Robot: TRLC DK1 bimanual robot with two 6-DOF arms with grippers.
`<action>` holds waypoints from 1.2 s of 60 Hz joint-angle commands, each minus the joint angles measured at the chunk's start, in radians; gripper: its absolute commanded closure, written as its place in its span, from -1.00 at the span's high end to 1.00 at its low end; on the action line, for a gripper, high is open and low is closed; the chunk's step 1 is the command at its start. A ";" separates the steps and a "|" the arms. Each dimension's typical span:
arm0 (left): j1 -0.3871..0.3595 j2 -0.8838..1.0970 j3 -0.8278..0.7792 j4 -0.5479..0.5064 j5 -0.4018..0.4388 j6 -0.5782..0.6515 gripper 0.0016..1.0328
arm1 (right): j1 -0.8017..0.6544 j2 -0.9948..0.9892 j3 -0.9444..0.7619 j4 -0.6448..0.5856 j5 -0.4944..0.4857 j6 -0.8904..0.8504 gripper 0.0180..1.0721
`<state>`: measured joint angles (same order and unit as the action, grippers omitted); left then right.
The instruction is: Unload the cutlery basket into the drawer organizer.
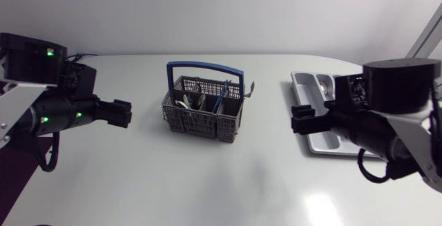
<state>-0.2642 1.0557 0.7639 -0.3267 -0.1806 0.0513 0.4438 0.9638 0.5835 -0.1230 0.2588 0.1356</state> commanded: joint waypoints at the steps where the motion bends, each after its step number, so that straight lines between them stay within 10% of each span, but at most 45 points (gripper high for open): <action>1: 0.003 0.063 0.045 -0.017 0.020 0.019 0.86 | 0.021 0.092 0.058 -0.027 -0.015 0.130 0.82; 29: 0.057 0.219 0.094 0.089 0.217 0.036 0.83 | 0.087 0.527 0.355 -0.122 -0.156 0.389 0.60; 43: 0.045 0.234 0.069 0.158 0.217 0.036 0.83 | 0.099 0.696 0.495 -0.153 -0.156 0.446 0.06; 72: 0.028 0.230 0.046 0.210 0.217 0.036 0.83 | 0.108 0.698 0.527 -0.153 -0.216 0.455 0.05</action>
<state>-0.2260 1.2766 0.8310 -0.1295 0.0265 0.0795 0.5358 1.6684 1.0767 -0.2676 0.0589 0.5545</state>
